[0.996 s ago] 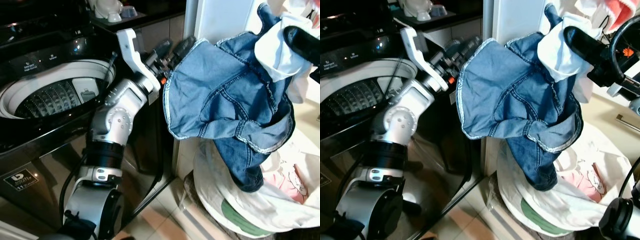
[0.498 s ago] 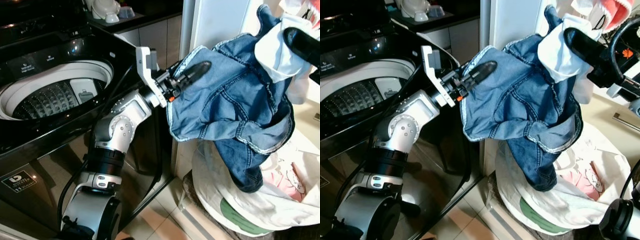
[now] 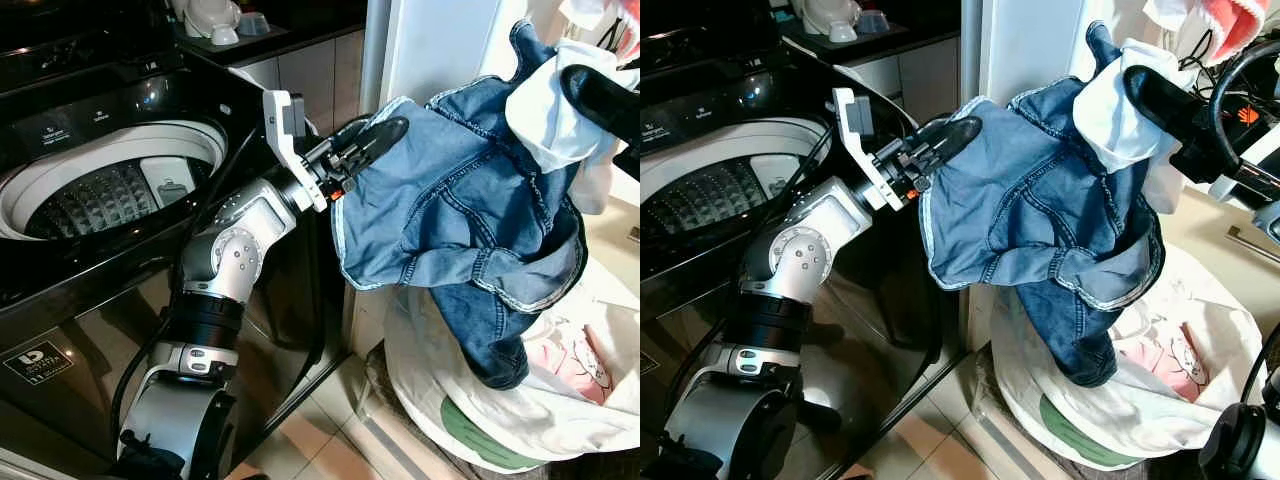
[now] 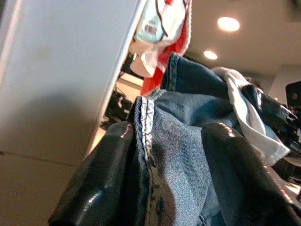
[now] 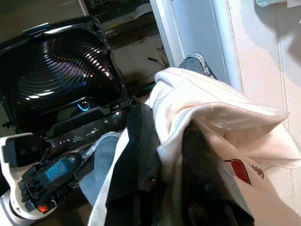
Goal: Clothes washing
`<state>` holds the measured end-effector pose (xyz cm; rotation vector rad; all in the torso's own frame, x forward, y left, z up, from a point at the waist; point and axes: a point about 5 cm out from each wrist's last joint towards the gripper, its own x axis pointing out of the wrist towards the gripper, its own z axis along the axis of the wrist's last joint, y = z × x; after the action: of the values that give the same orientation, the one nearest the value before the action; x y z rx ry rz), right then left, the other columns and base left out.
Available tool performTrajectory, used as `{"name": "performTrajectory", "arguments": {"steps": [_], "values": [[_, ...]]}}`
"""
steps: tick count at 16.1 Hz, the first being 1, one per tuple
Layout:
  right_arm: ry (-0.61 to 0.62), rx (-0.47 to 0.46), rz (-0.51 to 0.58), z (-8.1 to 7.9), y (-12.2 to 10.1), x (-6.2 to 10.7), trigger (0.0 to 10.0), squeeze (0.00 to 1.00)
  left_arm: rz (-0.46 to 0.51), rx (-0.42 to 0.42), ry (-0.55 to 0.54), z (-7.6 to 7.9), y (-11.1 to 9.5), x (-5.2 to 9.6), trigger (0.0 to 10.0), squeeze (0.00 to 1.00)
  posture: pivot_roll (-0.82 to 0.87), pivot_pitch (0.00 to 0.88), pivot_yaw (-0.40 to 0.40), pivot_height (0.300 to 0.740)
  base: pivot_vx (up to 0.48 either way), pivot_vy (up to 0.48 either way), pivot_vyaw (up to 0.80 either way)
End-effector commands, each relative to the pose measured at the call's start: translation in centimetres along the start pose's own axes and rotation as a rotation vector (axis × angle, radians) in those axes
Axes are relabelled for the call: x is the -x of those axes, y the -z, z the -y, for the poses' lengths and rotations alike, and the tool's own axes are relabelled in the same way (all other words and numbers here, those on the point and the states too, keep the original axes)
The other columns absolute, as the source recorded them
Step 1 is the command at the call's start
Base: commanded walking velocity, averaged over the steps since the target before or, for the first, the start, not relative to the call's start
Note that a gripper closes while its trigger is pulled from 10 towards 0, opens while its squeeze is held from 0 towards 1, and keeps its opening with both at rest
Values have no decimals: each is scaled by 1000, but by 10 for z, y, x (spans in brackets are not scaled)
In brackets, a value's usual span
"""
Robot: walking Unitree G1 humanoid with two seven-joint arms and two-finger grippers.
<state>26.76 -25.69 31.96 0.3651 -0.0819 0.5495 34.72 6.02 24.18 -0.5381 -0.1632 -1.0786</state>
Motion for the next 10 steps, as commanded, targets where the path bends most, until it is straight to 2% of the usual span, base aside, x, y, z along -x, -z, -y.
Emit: {"name": "performTrajectory", "arguments": {"steps": [1, 5, 6, 10], "values": [[-33, 26, 42, -7, -7, 2, 0, 0, -35, -13, 25, 4, 2, -2, 0, 0, -109, 0, 47, 740, 0, 0, 0], [-33, 27, 42, -8, -7, 2, 0, 0, -94, -22, 13, 4, 9, -2, 0, 0, -109, 0, 49, 740, 0, 0, 0], [-32, 27, 41, -7, -7, 2, 0, 0, -146, -65, 3, 3, 13, -2, 0, 0, -109, 0, 49, 740, 0, 0, 0], [-32, 28, 40, -7, -7, 1, 0, 0, -171, -71, -13, 1, 17, 0, 0, 0, -109, 0, 49, 740, 0, 0, 0]]}}
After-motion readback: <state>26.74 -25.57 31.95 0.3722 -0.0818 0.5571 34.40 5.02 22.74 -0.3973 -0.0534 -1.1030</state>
